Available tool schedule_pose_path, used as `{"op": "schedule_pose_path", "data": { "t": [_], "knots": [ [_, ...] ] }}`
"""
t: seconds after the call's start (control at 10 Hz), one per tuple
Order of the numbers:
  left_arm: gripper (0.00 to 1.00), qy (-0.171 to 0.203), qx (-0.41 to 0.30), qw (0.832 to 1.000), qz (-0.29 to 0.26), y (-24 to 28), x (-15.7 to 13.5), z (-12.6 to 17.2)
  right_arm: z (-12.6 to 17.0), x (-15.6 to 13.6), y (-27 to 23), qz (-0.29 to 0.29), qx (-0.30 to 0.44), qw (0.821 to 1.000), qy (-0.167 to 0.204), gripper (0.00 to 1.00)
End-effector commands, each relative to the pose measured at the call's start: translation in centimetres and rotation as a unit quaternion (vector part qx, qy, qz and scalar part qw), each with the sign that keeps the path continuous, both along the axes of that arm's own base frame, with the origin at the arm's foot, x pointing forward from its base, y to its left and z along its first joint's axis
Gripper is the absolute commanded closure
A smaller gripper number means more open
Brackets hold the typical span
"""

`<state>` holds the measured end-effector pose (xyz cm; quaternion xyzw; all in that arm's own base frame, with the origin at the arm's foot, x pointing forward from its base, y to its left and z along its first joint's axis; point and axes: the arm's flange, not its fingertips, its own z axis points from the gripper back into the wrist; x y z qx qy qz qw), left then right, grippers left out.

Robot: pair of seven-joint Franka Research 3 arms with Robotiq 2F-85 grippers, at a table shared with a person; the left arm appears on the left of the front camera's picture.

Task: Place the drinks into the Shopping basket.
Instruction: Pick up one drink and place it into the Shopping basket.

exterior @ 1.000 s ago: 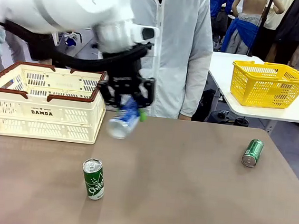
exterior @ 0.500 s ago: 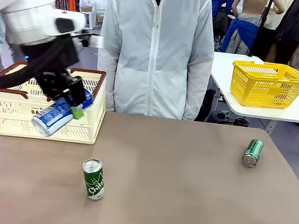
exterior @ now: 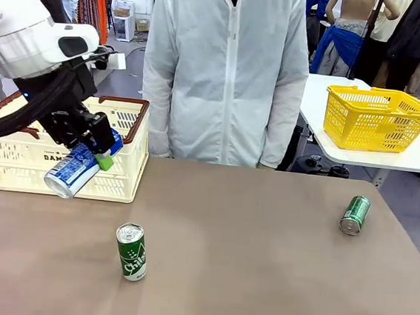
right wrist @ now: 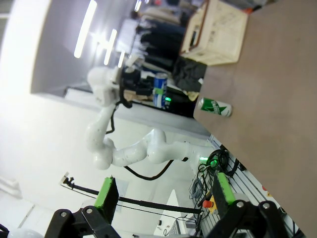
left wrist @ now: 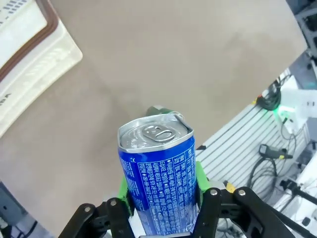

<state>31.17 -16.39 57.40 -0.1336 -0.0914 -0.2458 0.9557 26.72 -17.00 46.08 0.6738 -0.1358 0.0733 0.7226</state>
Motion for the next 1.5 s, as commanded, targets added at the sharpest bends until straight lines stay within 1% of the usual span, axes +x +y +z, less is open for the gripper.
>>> {"op": "schedule_pose_path", "data": {
  "t": [0.0,0.1,0.2,0.3,0.4,0.5,0.6,0.7,0.8,0.9,1.0,1.1,1.2,1.3,1.4],
  "knots": [
    [1.00,-0.004,-0.009,1.000,0.013,0.8,0.2,-0.3,0.5,0.1,-0.1,-0.001,0.006,1.000,-0.002,0.00],
    [1.00,0.007,-0.005,1.000,-0.006,1.3,3.0,1.7,0.5,0.1,-0.1,-0.001,0.006,1.000,-0.002,0.00],
    [1.00,-0.003,0.002,1.000,-0.007,1.6,5.6,3.6,0.5,0.1,-0.1,-0.001,0.006,1.000,-0.002,0.00],
    [1.00,-0.026,0.004,1.000,-0.005,1.8,8.5,5.6,0.5,0.1,-0.1,-0.001,0.006,1.000,-0.002,0.00],
    [1.00,-0.047,0.018,0.998,0.022,2.4,12.6,7.6,0.5,0.1,-0.1,-0.001,0.006,1.000,-0.002,0.00],
    [1.00,-0.053,0.048,0.997,0.041,2.9,16.6,8.7,0.5,0.1,-0.1,-0.001,0.006,1.000,-0.002,0.00],
    [1.00,-0.060,0.070,0.993,0.071,3.3,20.2,9.0,0.5,0.1,-0.1,-0.001,0.006,1.000,-0.002,0.00],
    [1.00,-0.050,0.093,0.989,0.099,3.5,23.1,8.5,0.5,0.1,-0.1,-0.001,0.006,1.000,-0.002,0.00],
    [1.00,-0.041,0.108,0.989,0.095,4.7,26.0,7.3,0.5,0.1,-0.1,-0.001,0.006,1.000,-0.002,0.00],
    [1.00,-0.042,0.103,0.988,0.108,6.0,27.6,6.4,0.5,0.1,-0.1,-0.001,0.006,1.000,-0.002,0.00],
    [1.00,0.016,0.065,0.991,0.112,6.7,27.5,5.8,0.5,0.1,-0.1,-0.001,0.006,1.000,-0.002,0.00],
    [1.00,-0.053,0.097,0.989,0.097,5.9,26.7,5.2,0.5,0.1,-0.1,-0.001,0.006,1.000,-0.002,0.00],
    [1.00,-0.053,0.097,0.989,0.097,5.9,26.7,5.2,0.5,0.1,-0.1,-0.001,0.006,1.000,-0.002,0.00],
    [1.00,-0.022,0.096,0.990,0.104,6.6,28.3,3.7,0.5,0.1,-0.1,-0.001,0.006,1.000,-0.002,0.00],
    [1.00,-0.025,0.114,0.987,0.107,6.7,28.8,1.5,0.5,0.1,-0.1,-0.001,0.006,1.000,-0.002,0.00]
  ]
}}
